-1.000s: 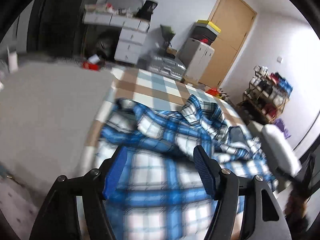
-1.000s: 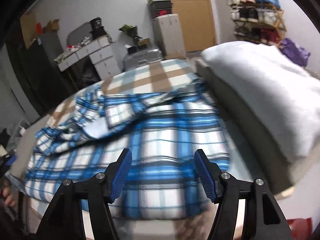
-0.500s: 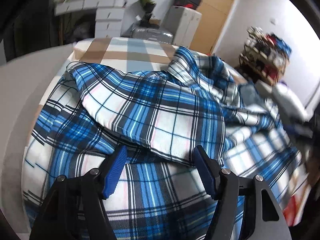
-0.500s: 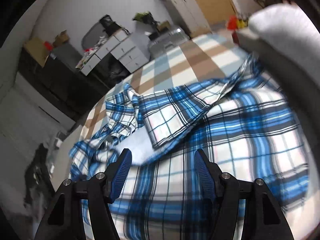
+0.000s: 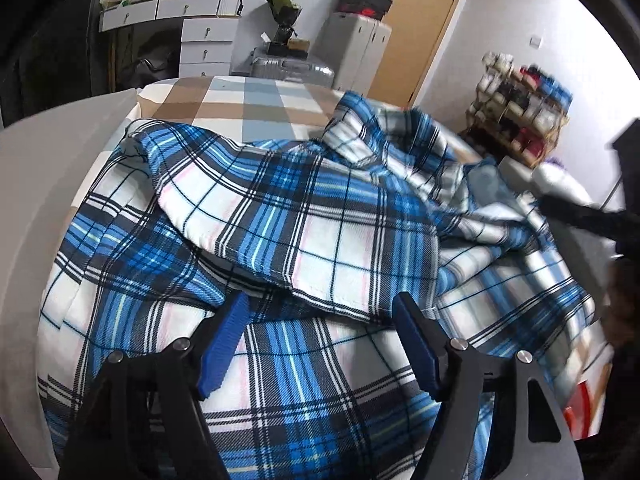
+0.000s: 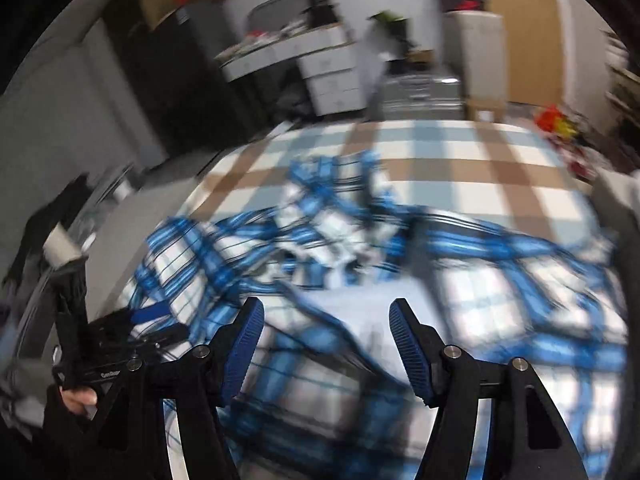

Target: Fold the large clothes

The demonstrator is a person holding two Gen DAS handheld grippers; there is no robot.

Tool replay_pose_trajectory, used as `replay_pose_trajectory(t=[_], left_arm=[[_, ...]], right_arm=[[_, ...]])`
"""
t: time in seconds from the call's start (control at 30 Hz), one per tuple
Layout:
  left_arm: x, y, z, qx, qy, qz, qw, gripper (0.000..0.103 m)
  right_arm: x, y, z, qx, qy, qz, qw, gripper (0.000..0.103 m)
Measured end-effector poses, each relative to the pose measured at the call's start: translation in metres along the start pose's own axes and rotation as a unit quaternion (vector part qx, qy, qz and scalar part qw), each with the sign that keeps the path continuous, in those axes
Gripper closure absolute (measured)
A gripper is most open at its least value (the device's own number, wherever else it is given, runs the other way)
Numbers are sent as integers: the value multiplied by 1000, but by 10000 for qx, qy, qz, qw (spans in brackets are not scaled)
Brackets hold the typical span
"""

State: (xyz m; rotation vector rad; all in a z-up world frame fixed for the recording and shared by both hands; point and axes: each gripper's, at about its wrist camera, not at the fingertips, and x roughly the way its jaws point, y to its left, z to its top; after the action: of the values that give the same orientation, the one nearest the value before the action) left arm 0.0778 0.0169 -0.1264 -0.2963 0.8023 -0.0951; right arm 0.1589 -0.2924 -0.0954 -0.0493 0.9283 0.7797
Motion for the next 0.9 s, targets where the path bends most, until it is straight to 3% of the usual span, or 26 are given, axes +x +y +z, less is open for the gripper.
replay_pose_trajectory(t=[0.07,0.17,0.23,0.3,0.37,0.47,0.53,0.57,0.63,0.7,0.77,0.83,0.9], left_arm=[[-8,8,-2,-213,-182,-277,9992,33],[-14,16,-3,-456,-347,-482,9972,33],[-17,15,-3,-473,-424,-501,9967,33],[-20,14,-4,-463,-490,-493,9965,33],[-21,13,-4,-472,-542,-529,9960,33],[-24,15,-4,-501,-630,-611,9949,33],[-25,16,-4,-518,-671,-653,9943,33],[-25,17,-4,-524,-674,-661,9942,33],[-23,17,-3,-556,-638,-611,9945,33],[-22,18,-3,-585,-606,-620,9945,33],[-20,19,-3,-609,-565,-593,9948,33],[-19,19,-3,-610,-537,-575,9950,33],[-21,18,-4,-605,-547,-551,9951,33]], right_arm=[[26,0,5,61,386,141,9991,43],[56,1,8,-53,855,83,9963,58],[65,7,9,-230,1051,114,9941,100],[58,19,13,-618,919,238,9936,102],[36,27,28,-859,432,172,9952,102],[8,17,61,-554,-456,-275,9970,102],[6,6,77,-335,-702,-526,9956,102],[16,0,84,-271,-571,-669,9958,100],[46,-8,86,-251,-34,-899,9956,85],[57,-13,79,-198,222,-986,9947,69],[49,-19,63,-110,177,-828,9964,69],[33,-22,49,-76,53,-741,9972,55],[16,-23,39,-89,-72,-754,9971,47]])
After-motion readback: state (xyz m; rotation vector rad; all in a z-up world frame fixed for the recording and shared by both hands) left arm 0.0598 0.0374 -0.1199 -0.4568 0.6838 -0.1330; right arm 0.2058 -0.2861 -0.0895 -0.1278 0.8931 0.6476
